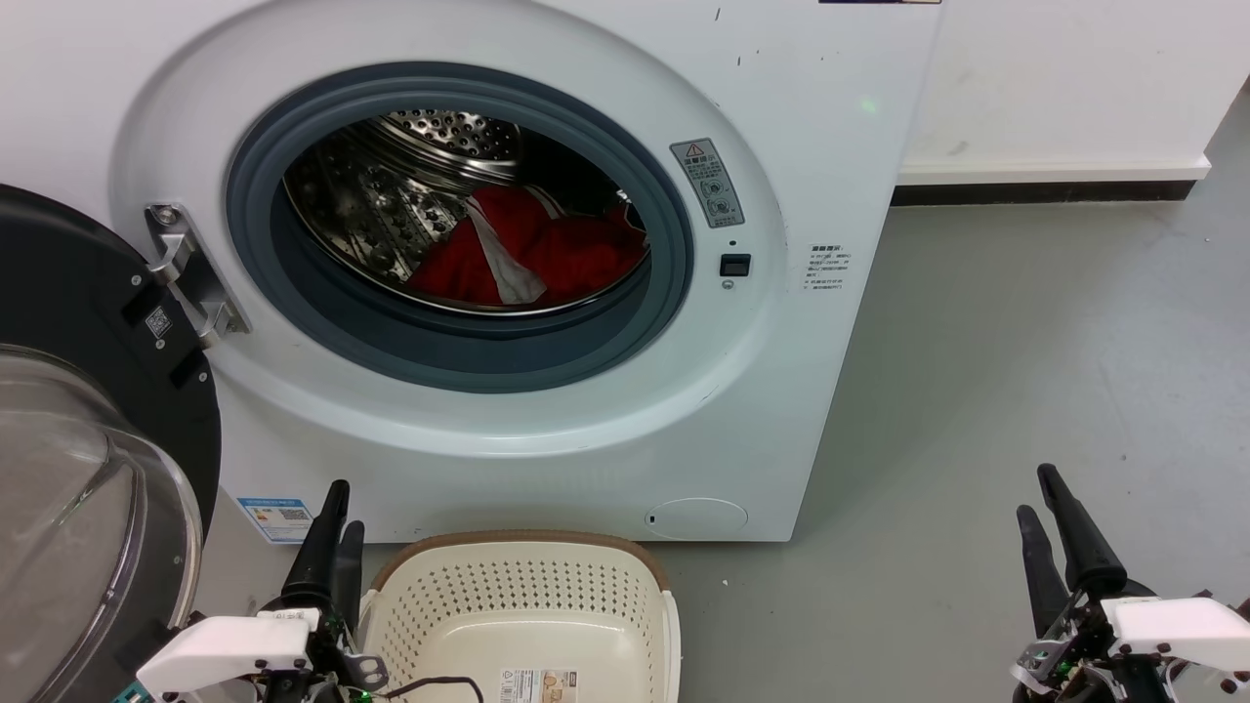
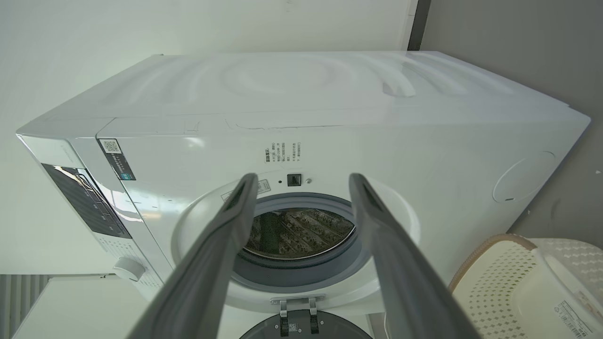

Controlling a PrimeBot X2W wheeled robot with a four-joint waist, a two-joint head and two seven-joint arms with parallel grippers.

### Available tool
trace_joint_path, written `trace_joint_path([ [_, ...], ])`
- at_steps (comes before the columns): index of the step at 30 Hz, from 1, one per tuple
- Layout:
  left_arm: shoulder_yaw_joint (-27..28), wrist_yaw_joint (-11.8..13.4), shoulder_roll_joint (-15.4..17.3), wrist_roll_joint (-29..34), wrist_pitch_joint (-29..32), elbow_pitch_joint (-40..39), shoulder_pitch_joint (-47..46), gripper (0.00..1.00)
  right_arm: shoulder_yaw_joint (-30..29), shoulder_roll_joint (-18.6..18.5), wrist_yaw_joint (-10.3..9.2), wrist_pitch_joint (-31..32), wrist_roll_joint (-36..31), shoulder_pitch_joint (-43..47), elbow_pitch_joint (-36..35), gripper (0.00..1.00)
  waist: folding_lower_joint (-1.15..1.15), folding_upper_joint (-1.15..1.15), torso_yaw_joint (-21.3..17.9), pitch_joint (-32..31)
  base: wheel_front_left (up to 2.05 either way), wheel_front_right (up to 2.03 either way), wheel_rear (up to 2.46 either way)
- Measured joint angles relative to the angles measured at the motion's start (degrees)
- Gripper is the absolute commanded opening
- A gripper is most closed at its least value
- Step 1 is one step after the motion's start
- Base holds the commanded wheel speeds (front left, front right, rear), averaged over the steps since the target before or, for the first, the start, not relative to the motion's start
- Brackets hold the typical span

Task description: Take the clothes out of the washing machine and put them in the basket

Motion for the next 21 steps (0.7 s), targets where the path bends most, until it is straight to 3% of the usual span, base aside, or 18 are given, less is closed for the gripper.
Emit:
trace_joint_path([
  [13,-0.6,2.6,0.0,14.7,-3.3,-4.9,0.2,1.00,0.2,0.1,0.00,-3.3,-14.5,0.1,-4.5,1.00,0.00,0.00,0.1,0.3,0.00,0.00,0.00],
  [21,-2.8,5.3,0.0,26.4,-5.4,-8.0,0.9,1.00,1.6,0.1,0.00,-5.4,-27.1,1.3,-8.3,1.00,0.00,0.00,0.1,0.4,0.00,0.00,0.00],
])
